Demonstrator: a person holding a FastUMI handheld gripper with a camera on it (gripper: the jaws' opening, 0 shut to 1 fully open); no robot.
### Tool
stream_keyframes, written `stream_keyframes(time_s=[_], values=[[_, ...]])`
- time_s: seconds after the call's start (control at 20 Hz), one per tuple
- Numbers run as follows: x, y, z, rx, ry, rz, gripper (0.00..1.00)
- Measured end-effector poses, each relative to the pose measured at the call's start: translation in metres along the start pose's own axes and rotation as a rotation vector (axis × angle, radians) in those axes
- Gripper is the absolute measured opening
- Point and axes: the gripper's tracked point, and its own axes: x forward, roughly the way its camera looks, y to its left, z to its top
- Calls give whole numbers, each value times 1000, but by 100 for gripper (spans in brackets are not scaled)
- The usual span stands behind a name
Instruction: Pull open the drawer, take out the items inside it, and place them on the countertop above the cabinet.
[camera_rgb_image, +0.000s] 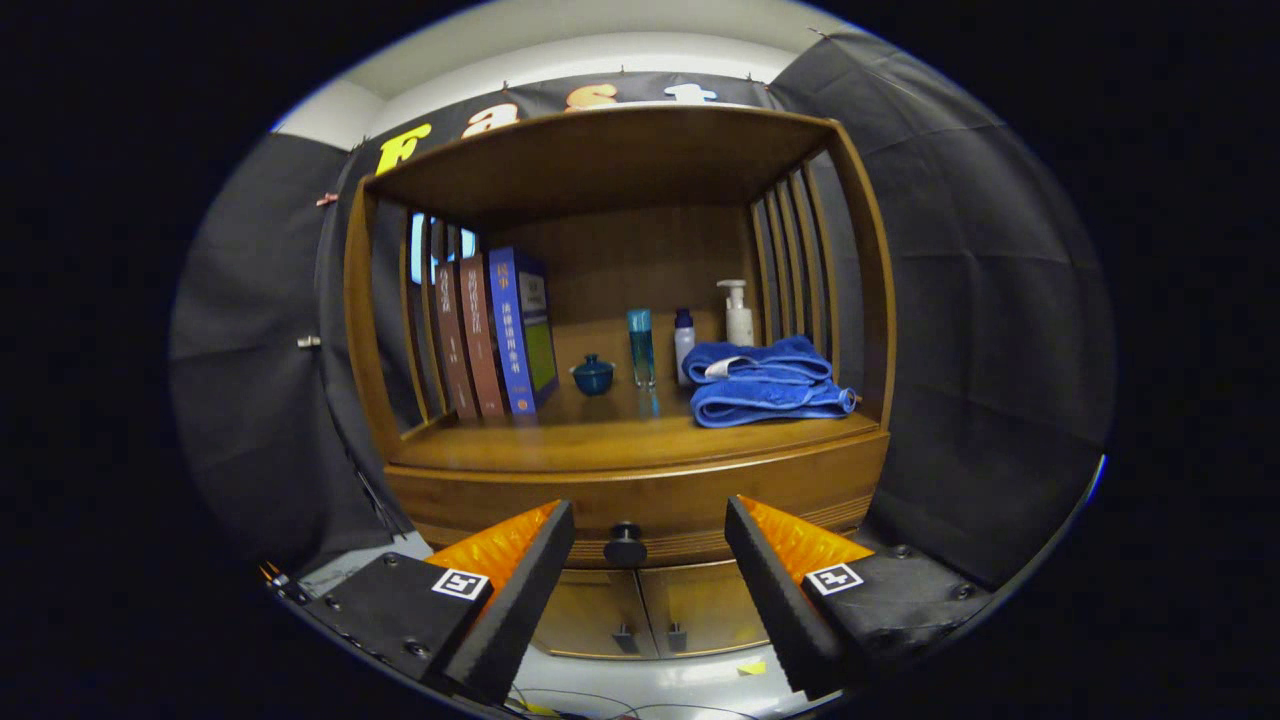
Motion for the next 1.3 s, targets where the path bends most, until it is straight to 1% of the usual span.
stream_keyframes(time_s=[0.2,0.4,0.5,0.55,0.7,0.75,0.8,0.85,0.95,1.0,1.3], values=[[33,13,-21,-69,-12,-8,100],[71,17,-60,-71,73,-6,99],[87,19,-76,-74,98,-7,97],[94,20,-82,-70,107,-7,94],[104,26,-93,-37,130,14,67],[103,26,-92,-51,127,8,58],[109,24,-92,-72,123,-2,54],[104,24,-91,-70,123,-3,50],[101,27,-90,-30,124,12,41],[108,26,-93,-31,124,13,37],[75,22,-94,-27,123,6,37]])
